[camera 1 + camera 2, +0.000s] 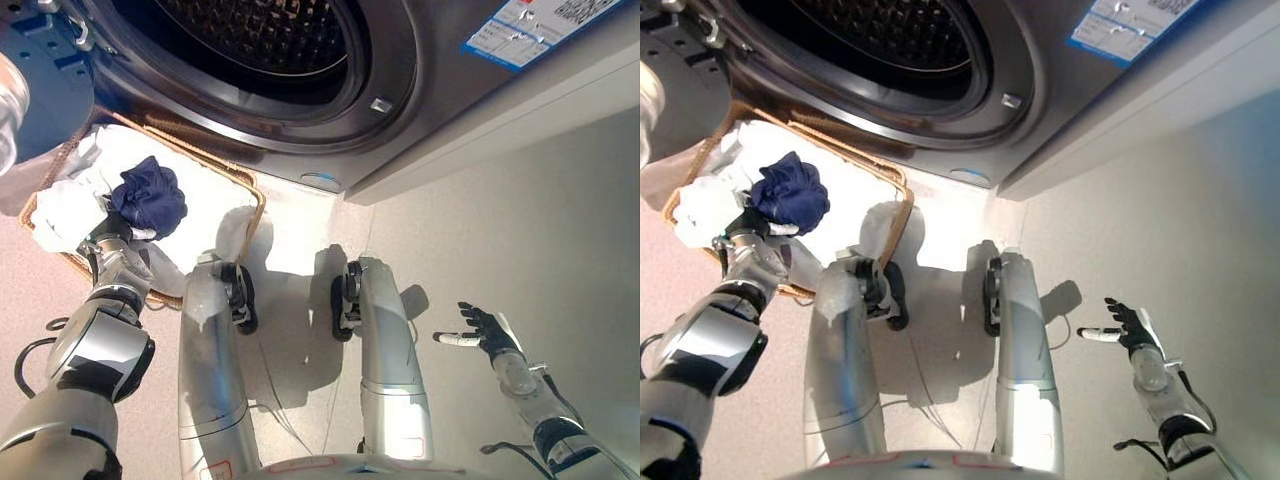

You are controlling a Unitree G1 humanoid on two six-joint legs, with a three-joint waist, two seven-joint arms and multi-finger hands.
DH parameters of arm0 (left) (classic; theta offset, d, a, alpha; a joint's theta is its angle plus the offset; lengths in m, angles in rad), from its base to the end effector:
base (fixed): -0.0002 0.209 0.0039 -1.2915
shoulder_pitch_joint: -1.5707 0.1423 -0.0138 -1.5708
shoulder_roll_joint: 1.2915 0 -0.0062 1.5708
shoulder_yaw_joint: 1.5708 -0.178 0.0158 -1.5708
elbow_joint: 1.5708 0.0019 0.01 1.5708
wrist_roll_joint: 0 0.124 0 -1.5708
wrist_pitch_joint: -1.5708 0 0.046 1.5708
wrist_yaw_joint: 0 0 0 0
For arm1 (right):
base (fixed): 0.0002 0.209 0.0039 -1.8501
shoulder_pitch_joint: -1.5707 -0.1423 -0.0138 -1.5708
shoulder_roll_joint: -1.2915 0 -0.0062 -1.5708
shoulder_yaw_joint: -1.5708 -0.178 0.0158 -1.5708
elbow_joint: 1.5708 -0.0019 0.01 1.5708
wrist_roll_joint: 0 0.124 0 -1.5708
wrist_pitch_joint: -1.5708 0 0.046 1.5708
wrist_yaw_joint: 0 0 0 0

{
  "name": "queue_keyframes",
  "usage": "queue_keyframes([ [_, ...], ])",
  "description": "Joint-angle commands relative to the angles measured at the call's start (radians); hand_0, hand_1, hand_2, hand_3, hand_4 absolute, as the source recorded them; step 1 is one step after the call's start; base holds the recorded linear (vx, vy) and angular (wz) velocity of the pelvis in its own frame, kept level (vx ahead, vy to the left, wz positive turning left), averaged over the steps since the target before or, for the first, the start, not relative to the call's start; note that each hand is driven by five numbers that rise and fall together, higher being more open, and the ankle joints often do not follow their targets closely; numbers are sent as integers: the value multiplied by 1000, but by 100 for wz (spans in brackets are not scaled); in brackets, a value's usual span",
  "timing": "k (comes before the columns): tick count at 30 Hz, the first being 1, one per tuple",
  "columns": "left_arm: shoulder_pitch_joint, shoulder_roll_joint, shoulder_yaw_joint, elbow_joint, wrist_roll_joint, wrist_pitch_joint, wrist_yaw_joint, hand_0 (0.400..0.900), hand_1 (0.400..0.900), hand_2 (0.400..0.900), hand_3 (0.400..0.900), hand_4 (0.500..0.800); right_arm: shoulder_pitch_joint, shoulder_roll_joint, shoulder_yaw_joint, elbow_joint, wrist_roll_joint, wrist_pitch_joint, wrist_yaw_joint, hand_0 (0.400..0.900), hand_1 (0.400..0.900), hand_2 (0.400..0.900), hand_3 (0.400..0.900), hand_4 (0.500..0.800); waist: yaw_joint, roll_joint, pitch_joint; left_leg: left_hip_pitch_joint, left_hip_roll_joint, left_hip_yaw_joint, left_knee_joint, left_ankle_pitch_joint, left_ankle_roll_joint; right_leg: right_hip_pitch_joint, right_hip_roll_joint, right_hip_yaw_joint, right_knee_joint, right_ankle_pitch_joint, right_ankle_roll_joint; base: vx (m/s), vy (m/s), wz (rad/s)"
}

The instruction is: Put the clothes in the basket into the washing machine.

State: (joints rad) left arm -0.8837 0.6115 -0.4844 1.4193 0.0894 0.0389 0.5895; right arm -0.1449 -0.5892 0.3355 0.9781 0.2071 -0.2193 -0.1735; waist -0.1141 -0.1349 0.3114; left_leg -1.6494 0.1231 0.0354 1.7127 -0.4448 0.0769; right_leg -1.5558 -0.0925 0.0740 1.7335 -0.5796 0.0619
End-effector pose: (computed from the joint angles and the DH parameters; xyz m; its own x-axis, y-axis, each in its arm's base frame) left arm 0.2876 0.2949 0.0882 0.7353 0.6726 0.0840 -0.3448 0.2644 0.9007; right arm 0.1549 -0.2904 -0.0263 0.8035 -0.3392 -0.4892 0.0065 0.8267 -0.5626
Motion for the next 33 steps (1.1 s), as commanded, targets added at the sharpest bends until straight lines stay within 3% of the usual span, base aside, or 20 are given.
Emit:
queue_keyframes([
  [1,-76,66,-60,32,3,-23,-35,900,900,900,900,800,96,-102,-68,-53,21,-9,-43,900,900,900,900,800,-36,-32,52,79,2,-45,49,-129,1,114,-27,-9,-7,57,-13,0,0,0],
  [3,-75,59,-64,34,2,-30,-42,900,900,900,900,800,97,-101,-70,-51,19,-11,-43,900,900,900,900,800,-36,-37,59,79,0,-42,57,-131,3,111,-28,-8,3,55,-14,0,0,0],
  [4,-75,53,-67,31,4,-29,-45,827,827,827,827,756,98,-101,-71,-50,20,-12,-44,900,900,900,900,800,-35,-38,61,79,-1,-41,57,-131,3,110,-26,-6,4,53,-15,0,0,0],
  [5,-75,49,-69,32,2,-31,-46,400,400,400,400,500,98,-101,-71,-47,21,-13,-44,900,900,900,900,800,-34,-39,62,79,-4,-41,60,-131,3,109,-26,-4,8,53,-17,0,0,0],
  [16,-63,14,-57,30,-37,-51,-64,400,400,400,400,500,62,-89,-46,-33,15,-15,-36,900,900,900,900,800,-39,-17,8,79,-10,-52,-41,-80,0,107,-23,-31,-84,86,-32,-3,-1,0],
  [20,-75,2,-46,27,-48,-60,-71,400,400,400,400,500,45,-74,-36,-14,10,-13,-35,900,900,900,900,800,-49,15,-60,85,-23,-63,-253,26,-17,128,-23,-72,-290,151,-36,-45,-11,4],
  [27,-57,-20,-4,12,-81,-90,-87,400,400,400,400,500,27,-48,-28,24,-3,-15,-33,900,900,900,900,800,-49,21,-93,268,-48,-76,-619,191,-55,300,2,-125,-652,280,-19,-20,-50,7],
  [33,-32,-59,16,-17,-115,-121,-93,400,400,400,400,500,28,-9,-28,108,-8,-14,-36,900,900,900,900,800,-46,31,-123,382,-57,-89,-817,282,-76,403,4,-141,-838,359,-13,-4,-56,13],
])
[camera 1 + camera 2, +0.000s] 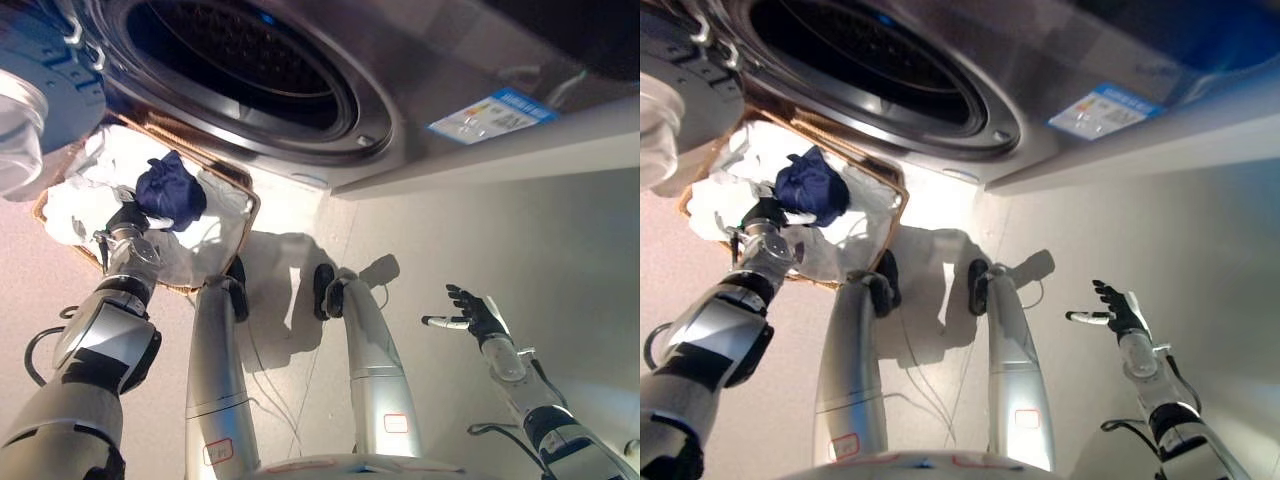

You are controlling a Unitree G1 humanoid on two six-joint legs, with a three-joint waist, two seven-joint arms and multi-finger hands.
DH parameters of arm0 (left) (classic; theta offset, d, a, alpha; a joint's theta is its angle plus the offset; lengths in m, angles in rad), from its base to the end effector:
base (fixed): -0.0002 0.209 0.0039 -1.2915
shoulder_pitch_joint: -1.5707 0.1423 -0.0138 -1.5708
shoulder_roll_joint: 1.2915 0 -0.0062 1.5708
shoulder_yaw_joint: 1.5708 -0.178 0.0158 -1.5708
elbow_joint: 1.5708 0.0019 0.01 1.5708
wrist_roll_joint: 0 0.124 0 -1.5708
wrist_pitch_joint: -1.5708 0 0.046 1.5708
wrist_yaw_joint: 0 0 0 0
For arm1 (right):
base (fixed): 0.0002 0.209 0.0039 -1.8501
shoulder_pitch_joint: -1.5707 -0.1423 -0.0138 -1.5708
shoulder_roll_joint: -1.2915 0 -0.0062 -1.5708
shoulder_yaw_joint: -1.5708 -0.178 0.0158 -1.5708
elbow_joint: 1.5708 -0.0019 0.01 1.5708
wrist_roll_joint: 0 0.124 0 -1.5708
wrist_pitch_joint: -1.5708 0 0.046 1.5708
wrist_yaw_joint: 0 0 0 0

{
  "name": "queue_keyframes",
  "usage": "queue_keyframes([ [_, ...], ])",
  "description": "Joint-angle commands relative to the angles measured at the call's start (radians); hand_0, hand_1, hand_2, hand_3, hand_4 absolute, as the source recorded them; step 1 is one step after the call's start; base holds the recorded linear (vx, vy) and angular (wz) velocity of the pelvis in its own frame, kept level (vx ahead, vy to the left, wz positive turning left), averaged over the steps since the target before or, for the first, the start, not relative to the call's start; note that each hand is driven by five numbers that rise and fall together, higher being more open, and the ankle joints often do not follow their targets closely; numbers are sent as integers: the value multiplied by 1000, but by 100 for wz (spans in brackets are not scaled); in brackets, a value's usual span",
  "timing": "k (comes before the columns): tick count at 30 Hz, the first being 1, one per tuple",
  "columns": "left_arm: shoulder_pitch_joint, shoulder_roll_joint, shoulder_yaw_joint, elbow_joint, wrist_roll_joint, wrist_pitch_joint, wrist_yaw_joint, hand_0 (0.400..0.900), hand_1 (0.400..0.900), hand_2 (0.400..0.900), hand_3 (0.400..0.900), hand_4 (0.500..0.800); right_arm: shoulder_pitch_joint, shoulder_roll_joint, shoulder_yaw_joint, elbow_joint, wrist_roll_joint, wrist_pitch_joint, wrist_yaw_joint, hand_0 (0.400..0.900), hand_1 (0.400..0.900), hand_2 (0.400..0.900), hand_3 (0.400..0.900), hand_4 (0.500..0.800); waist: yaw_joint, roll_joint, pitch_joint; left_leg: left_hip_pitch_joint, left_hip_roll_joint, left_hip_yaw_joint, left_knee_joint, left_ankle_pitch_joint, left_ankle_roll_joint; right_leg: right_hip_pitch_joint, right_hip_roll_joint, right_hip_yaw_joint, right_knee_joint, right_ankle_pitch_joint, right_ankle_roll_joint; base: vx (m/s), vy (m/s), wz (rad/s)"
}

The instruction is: Put the clothes in the basket into the washing machine.

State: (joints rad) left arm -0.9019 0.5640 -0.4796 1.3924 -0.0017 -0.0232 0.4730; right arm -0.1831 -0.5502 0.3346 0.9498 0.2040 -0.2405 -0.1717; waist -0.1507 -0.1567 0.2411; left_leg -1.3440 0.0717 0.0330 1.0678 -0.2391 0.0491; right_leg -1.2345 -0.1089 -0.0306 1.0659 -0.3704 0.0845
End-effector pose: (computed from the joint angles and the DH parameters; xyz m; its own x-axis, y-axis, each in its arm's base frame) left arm 0.2990 0.2742 0.0899 0.8139 0.5808 -0.0151 -0.3154 0.4635 0.8281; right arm 0.1707 -0.2747 -0.0234 0.8521 -0.2796 -0.4424 0.0094 0.8533 -0.5213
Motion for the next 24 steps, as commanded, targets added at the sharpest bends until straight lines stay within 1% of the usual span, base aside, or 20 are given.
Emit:
queue_keyframes([
  [1,-8,-22,18,5,-31,-67,20,400,400,400,400,500,60,-33,-28,159,-3,8,-38,900,900,900,900,800,-6,56,-58,104,-4,-88,-222,96,-51,105,15,-37,-211,165,-35,18,-45,19],
  [5,8,-56,33,-32,-70,-92,8,400,400,400,400,500,40,-7,-23,207,-3,7,-35,900,900,900,900,800,4,66,-64,210,-7,-83,-388,167,-61,194,15,-46,-357,232,-24,31,-44,14],
  [8,20,-79,33,-49,-79,-108,11,400,400,400,400,500,33,8,-21,234,-5,2,-40,900,900,900,900,800,10,71,-55,276,-11,-77,-476,202,-62,253,20,-43,-441,268,-20,39,-26,7],
  [10,36,-96,38,-66,-85,-116,8,400,400,400,400,500,28,17,-29,247,-4,1,-41,900,900,900,900,800,16,78,-52,319,-12,-76,-537,229,-65,294,14,-46,-492,292,-14,40,-23,7],
  [11,36,-96,38,-67,-85,-115,8,400,400,400,400,500,28,17,-29,247,-4,1,-41,900,900,900,900,800,15,78,-50,321,-12,-76,-539,230,-65,297,14,-46,-493,292,-14,53,-23,9],
  [12,53,-109,33,-91,-91,-126,3,400,400,400,400,500,25,21,-35,260,-1,0,-44,900,900,900,900,800,21,85,-47,364,-15,-72,-591,252,-68,333,16,-47,-537,309,-10,56,-16,7],
  [13,63,-120,39,-114,-115,-137,-6,400,400,400,400,500,25,21,-40,263,-1,-1,-46,900,900,900,900,800,25,88,-45,388,-17,-70,-615,262,-69,354,15,-46,-560,318,-10,68,-18,11],
  [15,70,-127,45,-140,-145,-150,-14,400,400,400,400,500,29,22,-47,272,-4,-2,-45,900,900,900,900,800,27,93,-42,415,-20,-66,-646,278,-71,379,12,-49,-585,325,-10,48,-24,8],
  [17,85,-142,58,-184,-216,-176,-34,400,400,400,400,500,33,19,-62,276,3,-3,-42,900,900,900,900,800,27,98,-39,450,-23,-64,-698,299,-76,407,13,-47,-623,339,-6,52,-31,5],
  [19,92,-150,75,-231,-327,-220,-76,400,400,400,400,500,40,18,-73,273,7,-3,-40,900,900,900,900,800,26,103,-38,491,-22,-55,-751,320,-85,440,14,-44,-669,355,-2,55,-14,-4],
  [20,96,-152,79,-246,-361,-239,-98,400,400,400,400,500,43,18,-76,274,7,-4,-36,900,900,900,900,800,26,105,-36,511,-21,-50,-773,329,-86,453,16,-39,-687,360,-2,62,-14,-11],
  [21,101,-155,88,-270,-422,-262,-129,400,400,400,400,500,50,20,-80,271,7,-7,-32,900,900,900,900,800,25,107,-39,531,-21,-46,-798,338,-90,466,18,-33,-704,367,-1,66,-15,-13],
  [22,105,-159,90,-301,-454,-275,-147,400,400,400,400,500,57,20,-83,268,7,-7,-29,900,900,900,900,800,23,109,-40,552,-22,-41,-819,345,-93,480,20,-30,-726,375,2,77,-17,-15],
  [24,109,-172,85,-339,-484,-285,-168,400,400,400,400,500,77,23,-95,265,6,-8,-22,900,900,900,900,800,19,113,-48,589,-23,-34,-858,358,-96,505,23,-22,-759,386,4,78,-21,-17],
])
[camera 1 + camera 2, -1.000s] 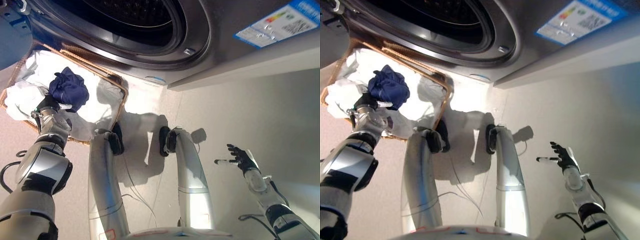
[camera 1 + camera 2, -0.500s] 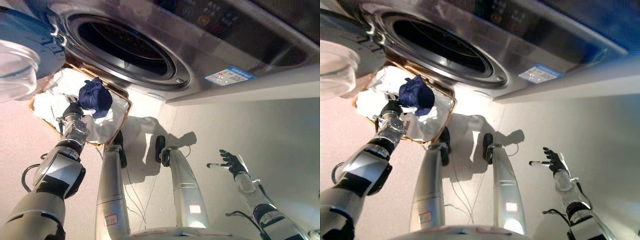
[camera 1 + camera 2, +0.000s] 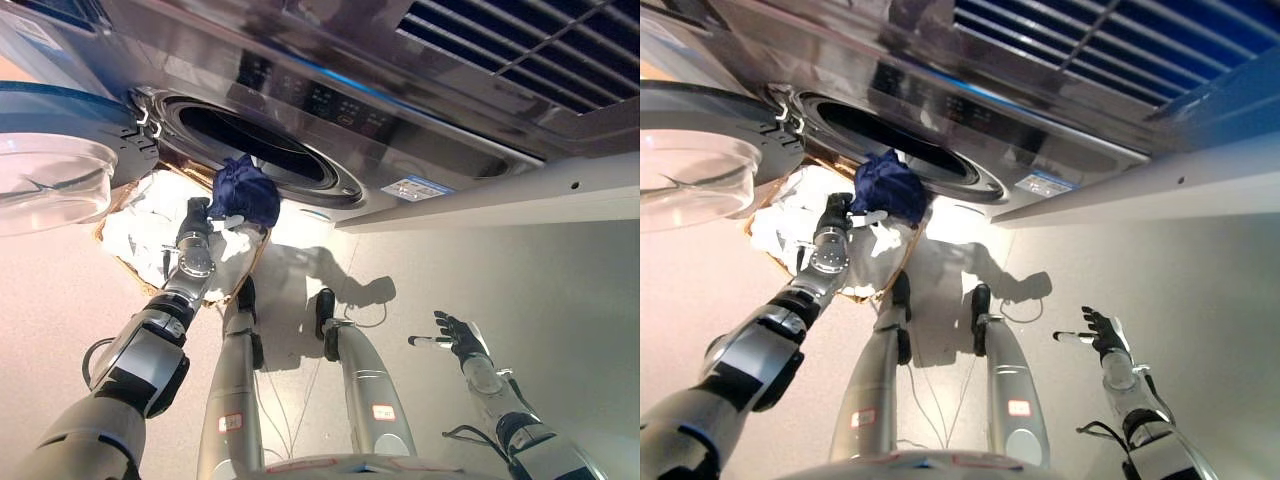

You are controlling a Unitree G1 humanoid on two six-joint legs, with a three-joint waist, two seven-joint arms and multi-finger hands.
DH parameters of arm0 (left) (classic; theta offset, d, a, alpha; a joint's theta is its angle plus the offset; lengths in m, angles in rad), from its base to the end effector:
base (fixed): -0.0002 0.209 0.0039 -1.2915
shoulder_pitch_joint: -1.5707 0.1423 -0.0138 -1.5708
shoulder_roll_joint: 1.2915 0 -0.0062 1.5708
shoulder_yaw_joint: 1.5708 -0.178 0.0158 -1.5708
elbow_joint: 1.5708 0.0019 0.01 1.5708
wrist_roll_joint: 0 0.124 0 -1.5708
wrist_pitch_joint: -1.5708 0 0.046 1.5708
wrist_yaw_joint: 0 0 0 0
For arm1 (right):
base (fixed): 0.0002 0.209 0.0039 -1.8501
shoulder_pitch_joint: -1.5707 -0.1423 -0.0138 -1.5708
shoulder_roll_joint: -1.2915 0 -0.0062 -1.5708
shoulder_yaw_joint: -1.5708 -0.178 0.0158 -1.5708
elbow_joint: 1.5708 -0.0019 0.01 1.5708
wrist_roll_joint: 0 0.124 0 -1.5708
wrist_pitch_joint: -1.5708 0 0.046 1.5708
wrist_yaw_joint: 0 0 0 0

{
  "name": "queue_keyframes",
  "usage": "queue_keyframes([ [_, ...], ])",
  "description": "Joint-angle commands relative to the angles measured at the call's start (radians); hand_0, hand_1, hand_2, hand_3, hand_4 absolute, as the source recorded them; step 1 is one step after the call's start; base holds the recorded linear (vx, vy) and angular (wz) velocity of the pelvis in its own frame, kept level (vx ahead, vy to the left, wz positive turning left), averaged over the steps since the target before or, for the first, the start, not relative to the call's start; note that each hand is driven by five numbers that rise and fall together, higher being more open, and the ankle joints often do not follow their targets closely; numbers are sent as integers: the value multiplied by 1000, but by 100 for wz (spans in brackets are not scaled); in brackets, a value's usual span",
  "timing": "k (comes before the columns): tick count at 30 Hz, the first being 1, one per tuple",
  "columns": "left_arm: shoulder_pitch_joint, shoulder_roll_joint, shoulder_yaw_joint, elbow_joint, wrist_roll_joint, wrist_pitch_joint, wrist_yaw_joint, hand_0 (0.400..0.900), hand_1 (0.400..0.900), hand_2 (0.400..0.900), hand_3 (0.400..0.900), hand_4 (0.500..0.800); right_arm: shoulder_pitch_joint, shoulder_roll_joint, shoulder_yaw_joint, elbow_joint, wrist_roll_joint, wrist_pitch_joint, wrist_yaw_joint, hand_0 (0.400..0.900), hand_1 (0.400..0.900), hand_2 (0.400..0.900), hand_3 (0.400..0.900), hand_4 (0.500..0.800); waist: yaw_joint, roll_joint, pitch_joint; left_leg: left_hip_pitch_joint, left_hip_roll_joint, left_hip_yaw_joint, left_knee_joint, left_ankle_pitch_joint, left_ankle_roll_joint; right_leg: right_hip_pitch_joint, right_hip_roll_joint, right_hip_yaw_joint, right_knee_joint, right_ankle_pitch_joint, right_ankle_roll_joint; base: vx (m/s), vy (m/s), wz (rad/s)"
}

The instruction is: Put the clothes in the basket into the washing machine.

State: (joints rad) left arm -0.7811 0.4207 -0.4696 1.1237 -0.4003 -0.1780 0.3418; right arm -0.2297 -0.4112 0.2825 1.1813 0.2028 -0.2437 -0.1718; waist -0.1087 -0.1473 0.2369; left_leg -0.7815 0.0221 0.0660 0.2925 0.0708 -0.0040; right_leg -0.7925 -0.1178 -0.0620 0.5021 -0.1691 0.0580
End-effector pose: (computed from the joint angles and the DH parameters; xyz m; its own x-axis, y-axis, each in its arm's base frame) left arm 0.3042 0.2068 0.0709 0.9489 0.2977 -0.1048 -0.2380 0.8931 0.3817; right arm 0.1593 -0.2552 -0.0499 0.7507 -0.3307 -0.5719 0.0497 0.8915 -0.4503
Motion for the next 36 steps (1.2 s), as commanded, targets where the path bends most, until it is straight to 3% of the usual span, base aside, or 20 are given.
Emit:
queue_keyframes([
  [1,-21,-37,69,-84,-93,-136,-43,400,400,400,400,500,135,-116,-49,32,6,-3,-18,900,900,900,900,800,-28,106,-49,43,27,-62,-101,54,-48,79,32,15,-215,193,32,22,-24,-18],
  [6,-94,-69,81,-59,-162,-145,-61,400,400,400,400,500,154,-122,-65,20,-3,0,-14,900,900,900,900,800,-57,118,-75,110,31,-20,-181,96,-54,124,38,52,-299,243,34,50,-13,-23],
  [14,-199,-53,139,-47,-239,-159,-61,400,400,400,400,500,178,-151,-79,-18,-15,1,1,900,900,900,900,800,-99,130,-116,178,33,32,-189,70,-49,164,43,121,-344,268,39,66,10,-34],
  [20,-213,-63,162,-64,-353,-162,-115,400,400,400,400,500,205,-164,-91,-42,-20,5,19,900,900,900,900,800,-115,141,-144,189,35,47,-181,55,-51,174,43,139,-359,274,39,29,-8,-8],
  [22,-209,-64,152,-67,-339,-154,-119,900,900,900,900,800,213,-165,-92,-50,-21,6,23,900,900,900,900,800,-117,144,-151,187,34,47,-179,53,-51,175,43,140,-365,278,39,0,0,0],
  [27,-196,-79,131,-58,-316,-142,-118,900,900,900,900,800,227,-163,-91,-66,-22,4,26,900,900,900,900,800,-112,149,-161,185,35,32,-163,28,-57,185,43,134,-367,260,40,30,-23,7],
  [29,-196,-83,133,-48,-314,-138,-116,900,900,900,900,800,231,-159,-90,-67,-23,2,24,900,900,900,900,800,-110,146,-164,165,35,32,-157,48,-49,170,42,131,-365,278,36,-83,-32,10],
  [36,-143,-89,146,-36,-297,-124,-111,900,900,900,900,800,225,-146,-80,-67,-25,2,20,900,900,900,900,800,-95,138,-168,170,37,16,-131,12,-53,192,47,126,-367,262,38,11,-9,4],
])
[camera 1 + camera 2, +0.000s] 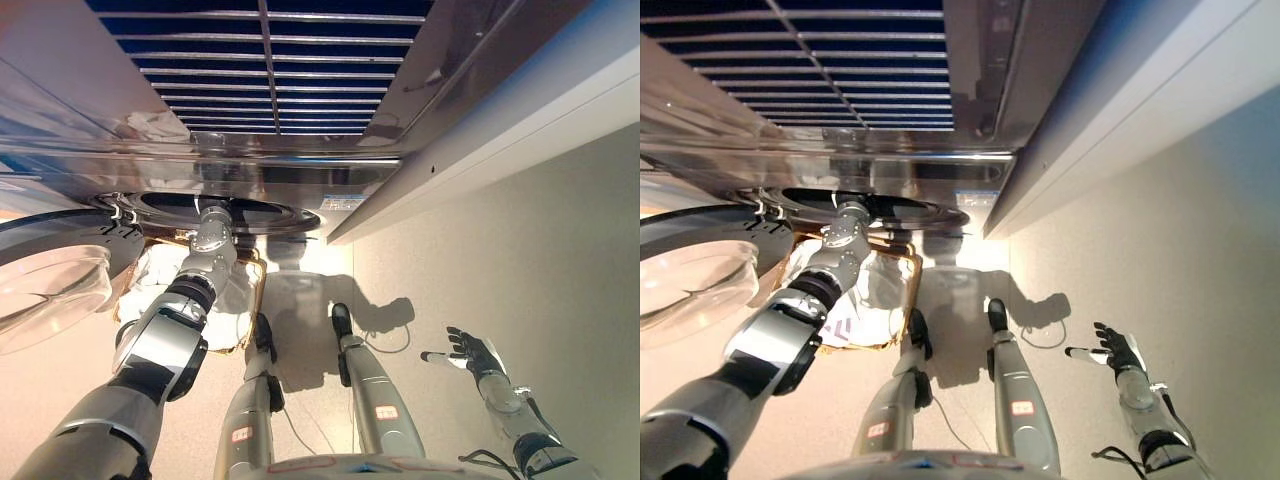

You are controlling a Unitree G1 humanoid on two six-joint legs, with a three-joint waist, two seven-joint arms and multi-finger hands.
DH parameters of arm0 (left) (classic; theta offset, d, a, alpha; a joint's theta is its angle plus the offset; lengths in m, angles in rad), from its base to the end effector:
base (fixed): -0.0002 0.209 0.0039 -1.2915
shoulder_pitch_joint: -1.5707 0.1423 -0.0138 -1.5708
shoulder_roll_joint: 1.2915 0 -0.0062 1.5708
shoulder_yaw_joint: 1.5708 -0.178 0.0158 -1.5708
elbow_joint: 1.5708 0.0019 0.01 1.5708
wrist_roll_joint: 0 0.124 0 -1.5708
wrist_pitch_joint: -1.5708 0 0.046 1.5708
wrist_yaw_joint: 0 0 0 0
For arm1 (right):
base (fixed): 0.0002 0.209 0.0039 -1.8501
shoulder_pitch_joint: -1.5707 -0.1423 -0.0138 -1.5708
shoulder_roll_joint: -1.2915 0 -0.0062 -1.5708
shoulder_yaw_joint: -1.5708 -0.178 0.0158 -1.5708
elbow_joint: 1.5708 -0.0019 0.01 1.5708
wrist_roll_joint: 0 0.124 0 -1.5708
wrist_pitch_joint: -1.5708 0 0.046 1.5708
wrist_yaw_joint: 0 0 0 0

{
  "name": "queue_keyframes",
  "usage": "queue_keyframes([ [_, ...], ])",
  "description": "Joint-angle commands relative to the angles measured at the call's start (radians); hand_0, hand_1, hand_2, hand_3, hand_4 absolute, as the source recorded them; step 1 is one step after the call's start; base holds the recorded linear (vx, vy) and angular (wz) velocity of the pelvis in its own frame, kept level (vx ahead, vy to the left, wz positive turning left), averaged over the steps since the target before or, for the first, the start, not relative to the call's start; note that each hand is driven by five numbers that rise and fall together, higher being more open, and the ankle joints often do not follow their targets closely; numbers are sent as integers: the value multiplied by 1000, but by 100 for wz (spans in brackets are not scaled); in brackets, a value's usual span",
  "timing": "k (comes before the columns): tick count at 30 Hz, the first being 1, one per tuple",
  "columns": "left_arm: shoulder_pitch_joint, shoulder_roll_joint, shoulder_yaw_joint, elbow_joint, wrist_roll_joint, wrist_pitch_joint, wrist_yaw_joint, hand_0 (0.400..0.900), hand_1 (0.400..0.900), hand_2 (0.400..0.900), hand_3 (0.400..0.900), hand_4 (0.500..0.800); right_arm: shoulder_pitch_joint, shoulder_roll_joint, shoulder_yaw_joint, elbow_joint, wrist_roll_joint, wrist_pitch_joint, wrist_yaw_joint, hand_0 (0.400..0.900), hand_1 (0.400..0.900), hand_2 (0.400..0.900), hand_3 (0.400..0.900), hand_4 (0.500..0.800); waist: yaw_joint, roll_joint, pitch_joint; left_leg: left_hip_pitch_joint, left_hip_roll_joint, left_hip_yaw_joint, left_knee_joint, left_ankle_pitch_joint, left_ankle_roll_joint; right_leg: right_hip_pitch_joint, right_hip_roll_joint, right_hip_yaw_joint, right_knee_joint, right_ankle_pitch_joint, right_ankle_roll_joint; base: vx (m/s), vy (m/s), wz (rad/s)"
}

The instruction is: Put the clothes in the basket into the washing machine.

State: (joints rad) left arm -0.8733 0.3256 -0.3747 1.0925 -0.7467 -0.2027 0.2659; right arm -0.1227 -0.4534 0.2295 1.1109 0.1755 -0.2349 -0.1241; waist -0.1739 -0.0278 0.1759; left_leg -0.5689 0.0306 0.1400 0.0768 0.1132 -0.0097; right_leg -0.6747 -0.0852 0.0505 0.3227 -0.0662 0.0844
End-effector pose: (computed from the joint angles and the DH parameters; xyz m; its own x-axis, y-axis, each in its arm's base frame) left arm 0.3237 0.1752 0.0992 0.9669 0.2322 -0.1059 -0.2431 0.9642 -0.1056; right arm 0.1345 -0.2712 -0.0525 0.7217 -0.3324 -0.6072 0.0300 0.8914 -0.4523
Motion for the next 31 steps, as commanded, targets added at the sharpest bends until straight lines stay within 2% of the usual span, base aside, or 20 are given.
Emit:
queue_keyframes([
  [1,-31,10,57,-6,60,-97,-37,900,900,900,900,800,112,-100,-25,3,3,-6,-28,900,900,900,900,800,-28,13,-107,-57,29,-53,90,-11,-41,63,12,13,-187,176,9,-91,-5,4],
  [7,166,17,60,-72,107,-81,-77,900,900,900,900,800,95,-88,-29,12,-10,5,-22,900,900,900,900,800,5,0,-112,10,36,-64,103,-32,-38,143,14,1,-184,161,8,13,-5,6],
  [14,348,46,85,-81,164,-44,-131,900,900,900,900,800,76,-107,-36,2,-50,26,-1,900,900,900,900,800,46,-9,-129,140,41,-80,59,-27,-42,267,12,-30,-201,143,10,41,-7,14],
  [25,537,74,126,-60,290,-24,-173,900,900,900,900,800,57,-97,-33,6,-87,35,14,900,900,900,900,800,92,-10,-176,299,45,-97,-55,7,-49,402,12,-80,-234,115,12,32,-9,15],
  [31,567,58,162,-2,311,-14,-180,900,900,900,900,800,64,-60,-21,78,-98,43,32,900,900,900,900,800,107,-9,-205,367,42,-97,-70,-8,-45,469,14,-84,-246,101,12,50,-9,0],
])
